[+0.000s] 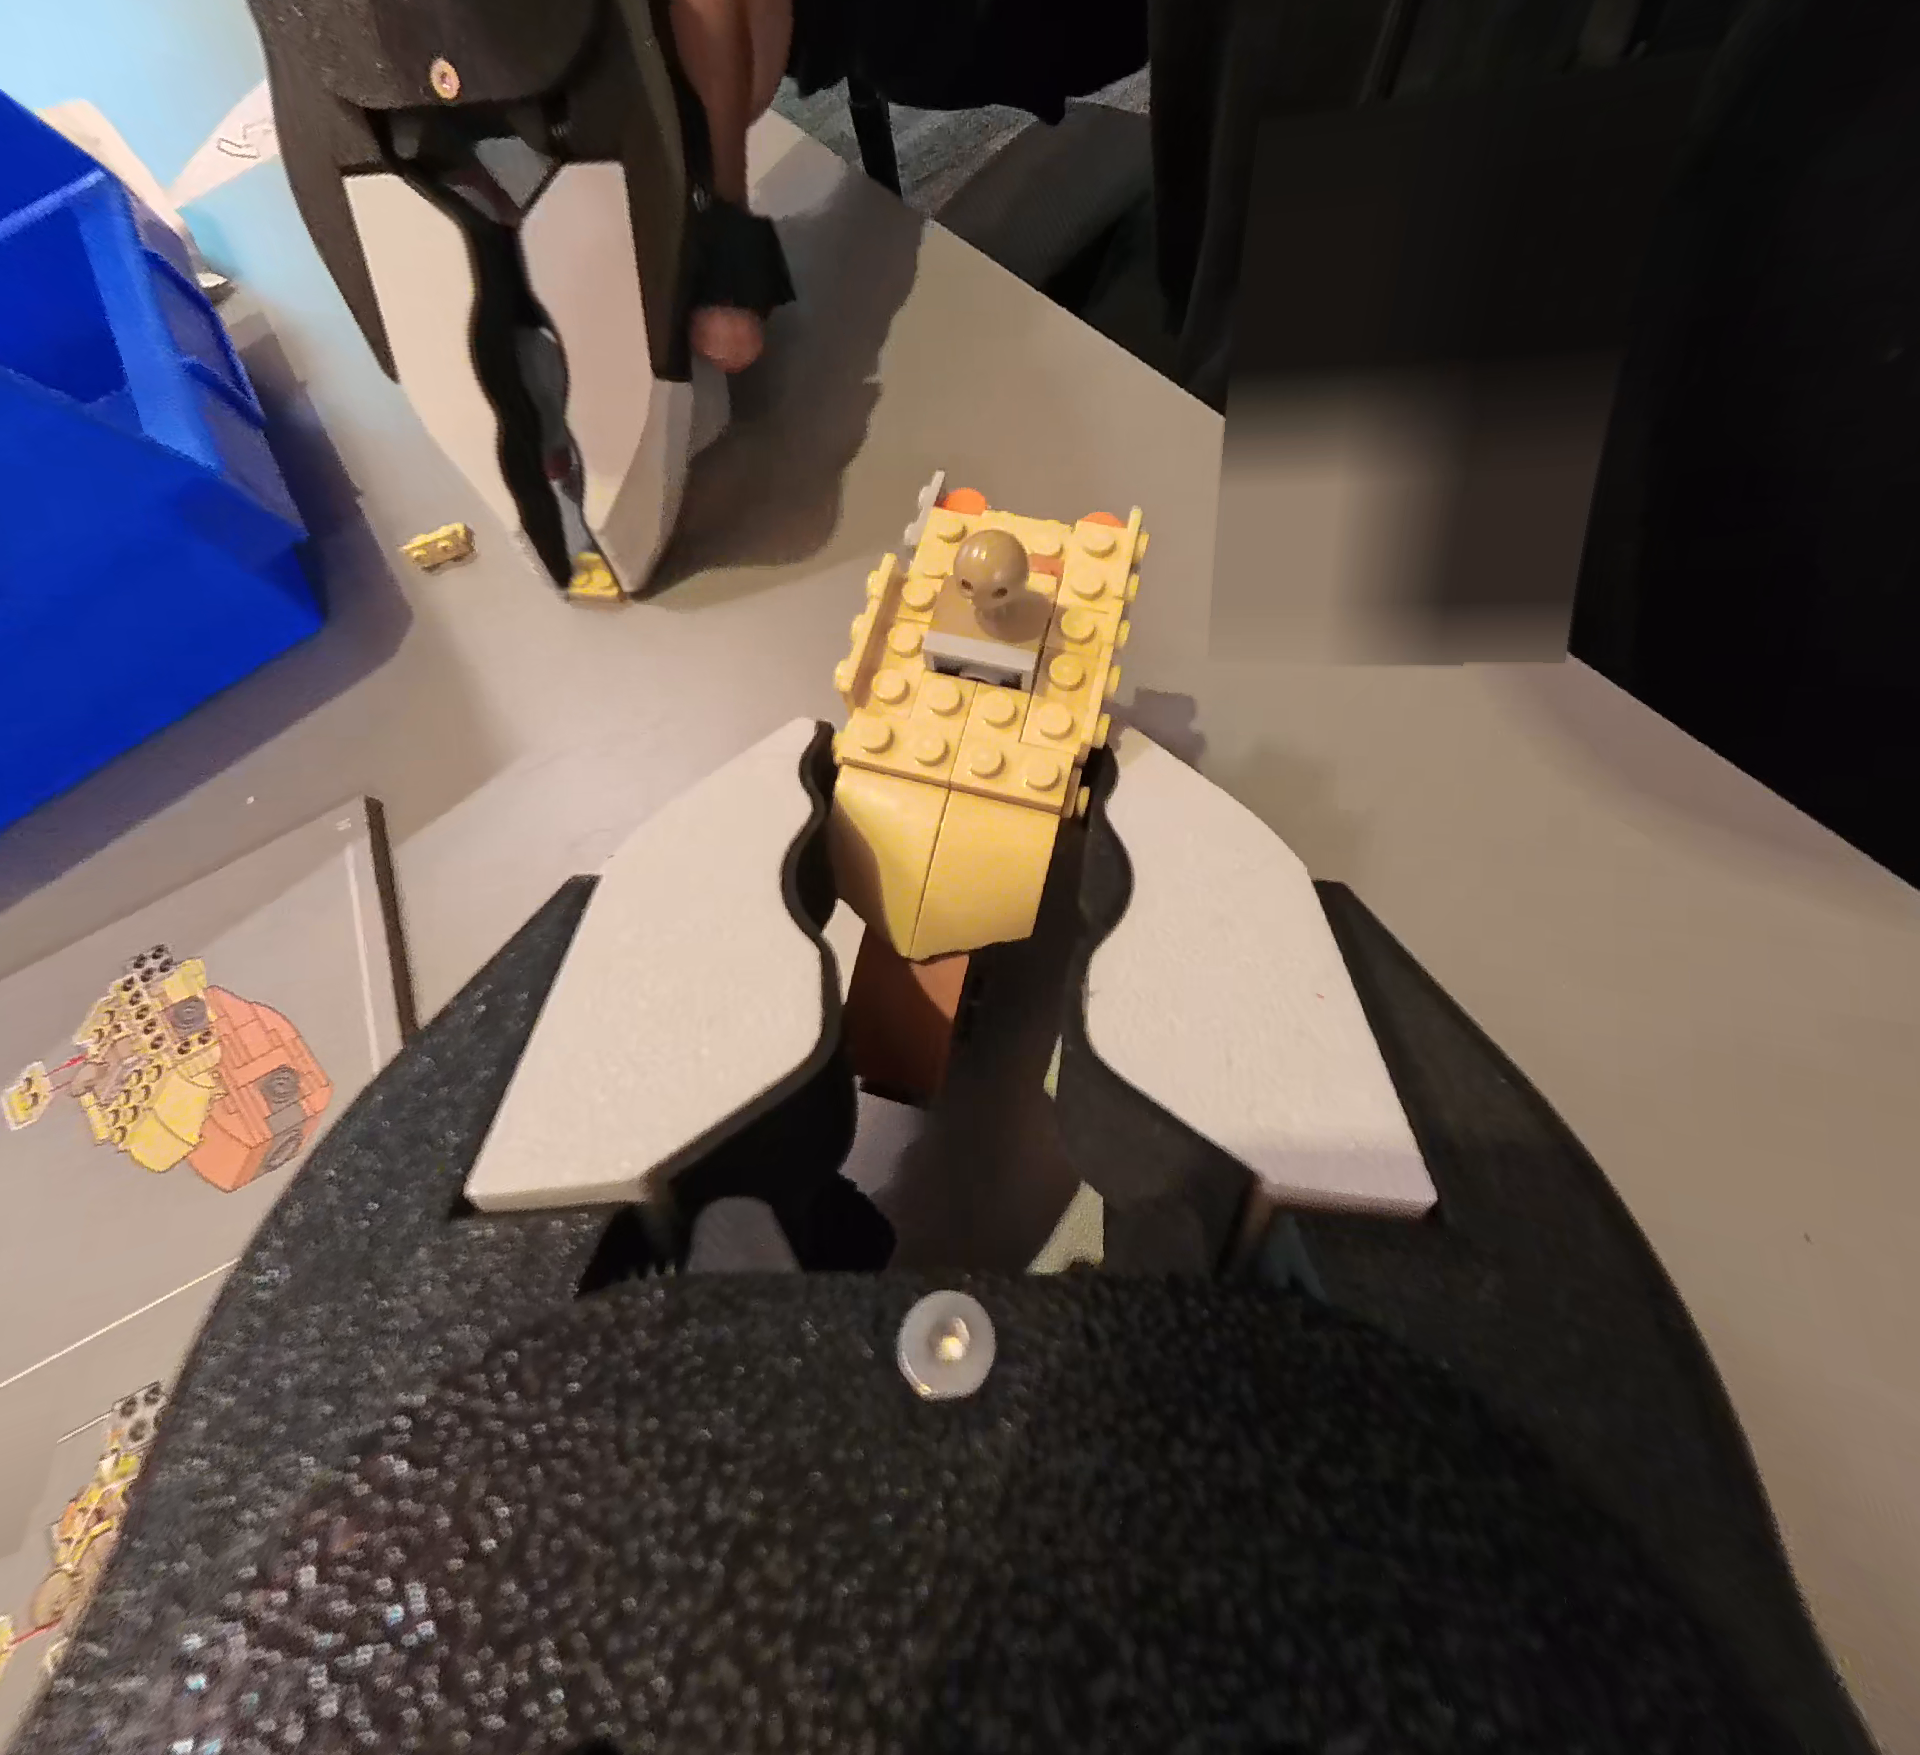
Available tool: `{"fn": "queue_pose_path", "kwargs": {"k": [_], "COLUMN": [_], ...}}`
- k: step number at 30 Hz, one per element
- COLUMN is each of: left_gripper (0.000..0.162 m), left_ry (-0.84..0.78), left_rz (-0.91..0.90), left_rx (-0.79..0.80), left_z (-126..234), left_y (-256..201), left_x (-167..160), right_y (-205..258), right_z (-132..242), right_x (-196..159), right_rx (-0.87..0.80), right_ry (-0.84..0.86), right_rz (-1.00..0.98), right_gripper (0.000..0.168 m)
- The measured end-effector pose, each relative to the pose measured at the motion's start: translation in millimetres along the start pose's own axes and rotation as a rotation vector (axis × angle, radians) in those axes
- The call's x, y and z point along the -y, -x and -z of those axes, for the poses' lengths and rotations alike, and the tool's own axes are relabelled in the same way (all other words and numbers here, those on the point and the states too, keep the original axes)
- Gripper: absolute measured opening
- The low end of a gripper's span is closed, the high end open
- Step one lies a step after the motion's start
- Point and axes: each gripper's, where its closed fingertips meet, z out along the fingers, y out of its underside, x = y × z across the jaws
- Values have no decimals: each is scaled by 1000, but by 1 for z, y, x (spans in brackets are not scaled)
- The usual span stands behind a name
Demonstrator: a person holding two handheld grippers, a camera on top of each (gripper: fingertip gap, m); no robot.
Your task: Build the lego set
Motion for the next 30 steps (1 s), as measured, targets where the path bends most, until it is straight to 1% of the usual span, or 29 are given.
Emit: {"fn": "queue_pose_path", "kwargs": {"k": [2,4,7,11,13,16,19,23,30], "left_gripper": [45,45,45,45,44,44,44,44,44], "left_ry": [-2,-2,-22,-51,-59,-65,-58,-52,-49], "left_rz": [4,10,26,48,54,51,44,42,36], "left_rx": [-6,-15,-51,-105,-124,-136,-135,-144,-152], "left_z": [2,3,5,9,10,10,10,9,9], "left_y": [0,0,-2,-4,-4,-5,-6,-7,-9], "left_x": [-1,-2,0,3,4,4,3,3,3], "right_y": [0,8,36,82,96,103,109,115,120], "right_z": [-1,-1,8,37,48,48,44,38,37], "right_x": [1,6,26,62,75,88,91,88,91], "right_rx": [18,80,229,471,565,613,645,649,643], "right_ry": [-4,-31,-195,-434,-484,-464,-425,-378,-366], "right_rz": [51,157,385,616,691,778,839,886,919], "right_gripper": [16,16,16,16,16,16,16,16,16]}}
